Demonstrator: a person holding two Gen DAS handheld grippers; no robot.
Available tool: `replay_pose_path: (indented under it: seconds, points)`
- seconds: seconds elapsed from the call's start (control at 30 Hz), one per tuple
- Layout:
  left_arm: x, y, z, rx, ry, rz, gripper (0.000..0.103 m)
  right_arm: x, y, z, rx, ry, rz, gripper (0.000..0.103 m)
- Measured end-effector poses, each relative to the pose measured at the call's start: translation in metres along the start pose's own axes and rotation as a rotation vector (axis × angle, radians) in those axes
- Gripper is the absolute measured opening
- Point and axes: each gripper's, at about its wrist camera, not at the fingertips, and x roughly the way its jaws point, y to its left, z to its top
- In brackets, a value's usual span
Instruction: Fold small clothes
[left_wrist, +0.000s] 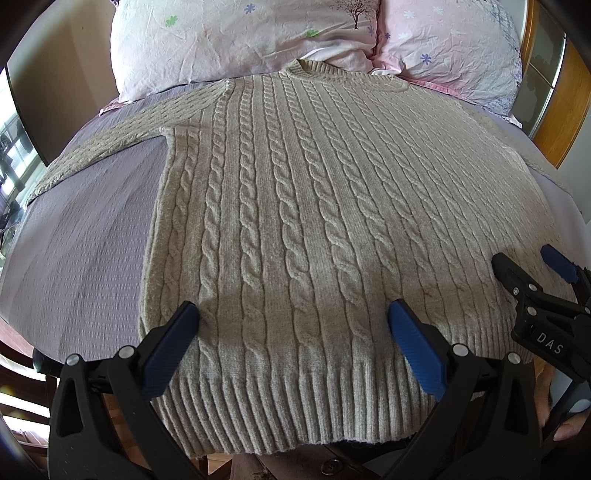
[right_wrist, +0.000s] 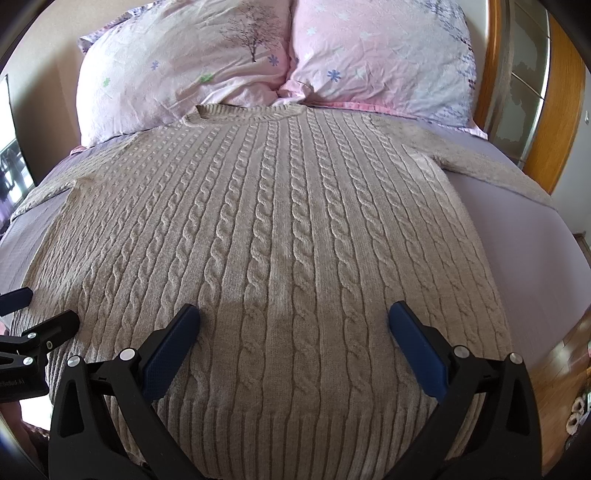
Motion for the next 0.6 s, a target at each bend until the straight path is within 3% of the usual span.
replay_pose_path:
  seconds: [0.13,0.23,0.37,0.4,0.5,0.6]
  points:
    - [-0.002,-0.001,-0.010,0.015,-0.077,-0.004,0.101,-0.001,-0.017,0.011,-0.005,-0.042,0.072,0.102]
    - [-0.004,0.003,-0.013,0.029,-0.126,-0.011,0.101,-0.007,-0.088,0.039,0.168,-0.125,0.021,0.102]
    - [-0.001,0.005,-0.002,0.034,-0.150,-0.051,0.101,0.006,-0.198,0.074,0.465,-0.153,-0.039,0.100]
    - [-0.001,0.008,0.001,0.028,-0.162,-0.074,0.101,0.014,-0.235,0.081,0.568,-0.141,-0.057,0.088]
    - [-0.002,0.020,0.013,-0.007,-0.218,-0.157,0.101,0.037,-0.317,0.091,0.788,-0.110,-0.081,0.068]
    - [-0.004,0.034,0.029,-0.043,-0.274,-0.195,0.101,0.061,-0.379,0.096,0.929,-0.098,-0.144,0.056]
